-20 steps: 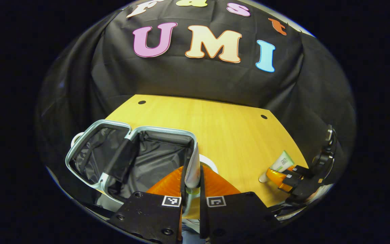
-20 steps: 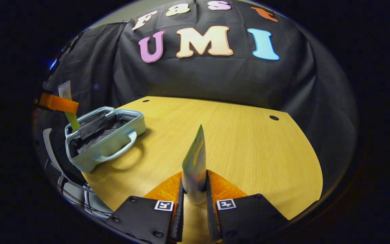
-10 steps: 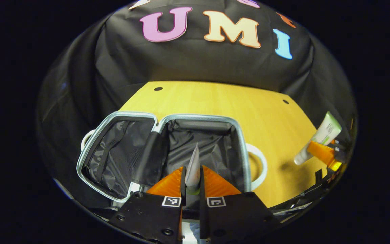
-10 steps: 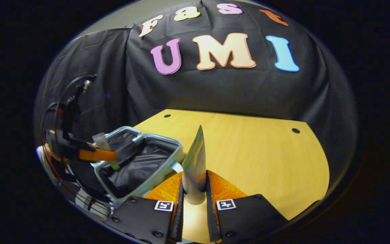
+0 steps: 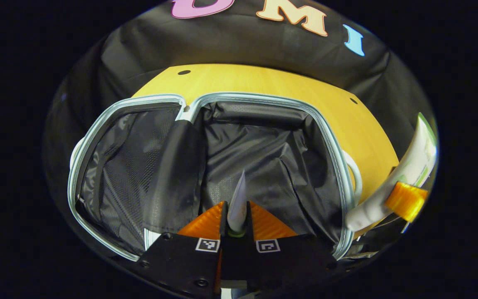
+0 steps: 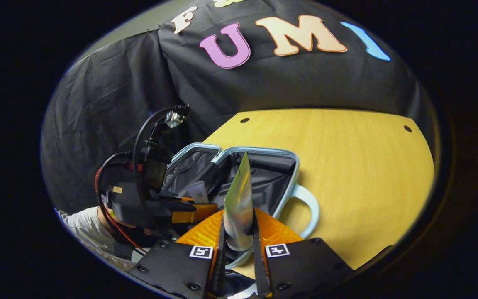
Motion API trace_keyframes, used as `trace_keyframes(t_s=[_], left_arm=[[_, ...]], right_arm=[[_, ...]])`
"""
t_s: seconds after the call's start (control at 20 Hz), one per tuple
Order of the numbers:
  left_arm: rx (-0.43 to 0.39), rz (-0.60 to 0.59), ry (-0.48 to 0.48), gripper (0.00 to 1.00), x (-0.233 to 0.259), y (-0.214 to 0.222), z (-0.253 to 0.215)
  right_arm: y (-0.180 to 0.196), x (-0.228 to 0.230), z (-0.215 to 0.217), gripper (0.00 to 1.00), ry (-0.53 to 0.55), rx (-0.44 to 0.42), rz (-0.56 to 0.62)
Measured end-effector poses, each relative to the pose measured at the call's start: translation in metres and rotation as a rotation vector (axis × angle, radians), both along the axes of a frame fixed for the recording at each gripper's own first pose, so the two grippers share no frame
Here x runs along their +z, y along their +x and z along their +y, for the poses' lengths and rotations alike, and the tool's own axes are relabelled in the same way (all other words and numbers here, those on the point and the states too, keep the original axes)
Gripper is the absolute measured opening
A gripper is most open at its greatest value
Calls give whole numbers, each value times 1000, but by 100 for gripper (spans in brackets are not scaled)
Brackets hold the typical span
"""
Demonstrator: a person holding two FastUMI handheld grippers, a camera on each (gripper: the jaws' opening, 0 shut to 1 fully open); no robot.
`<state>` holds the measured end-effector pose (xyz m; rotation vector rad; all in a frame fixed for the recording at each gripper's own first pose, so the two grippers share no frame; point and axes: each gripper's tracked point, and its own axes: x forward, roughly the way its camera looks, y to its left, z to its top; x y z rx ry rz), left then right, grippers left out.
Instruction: First open the suitcase, pack the skin care products into it, and then close the suitcase.
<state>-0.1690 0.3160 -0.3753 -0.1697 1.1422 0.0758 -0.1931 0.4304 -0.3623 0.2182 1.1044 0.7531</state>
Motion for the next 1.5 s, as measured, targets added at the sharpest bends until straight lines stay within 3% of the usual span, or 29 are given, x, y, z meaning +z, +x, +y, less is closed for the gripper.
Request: trace_keyframes(t_s=[0.1,0.15,0.2,0.25,0.35,0.5,0.55,0.6,0.65,0.8,0.9,1.15,1.2,1.3,1.5], left_arm=[[-30,-29,-16,31,9,7,5],[-41,-46,-25,45,15,10,8],[-49,-66,-26,51,22,13,14],[-54,-83,-23,67,30,16,23],[-51,-120,-13,77,45,23,41],[-14,-169,18,75,60,30,79],[2,-177,32,78,63,30,94],[21,-178,44,79,65,28,108],[41,-177,60,84,65,27,124],[106,-185,102,93,70,20,171],[146,-190,134,93,71,22,204],[252,-174,219,96,73,16,287],[269,-162,239,94,71,10,300],[288,-126,287,94,62,0,333],[328,-56,284,94,36,-13,368]], right_arm=[[-10,-13,11,31,-24,3,31],[-14,-22,17,31,-39,6,47],[-19,-31,21,31,-57,7,71],[-25,-39,26,31,-76,4,104],[-32,-55,28,31,-106,-13,174],[-28,-60,24,30,-143,-46,196],[-24,-61,31,37,-139,-59,188],[-17,-58,34,38,-139,-75,173],[-10,-65,45,31,-120,-86,159],[12,-50,54,82,-77,-114,89],[25,-40,52,96,-74,-132,36],[40,-30,28,99,-110,-173,-31],[44,-27,21,92,-122,-182,-41],[51,-24,6,98,-141,-215,-58],[70,-13,-21,98,-168,-288,-96]])
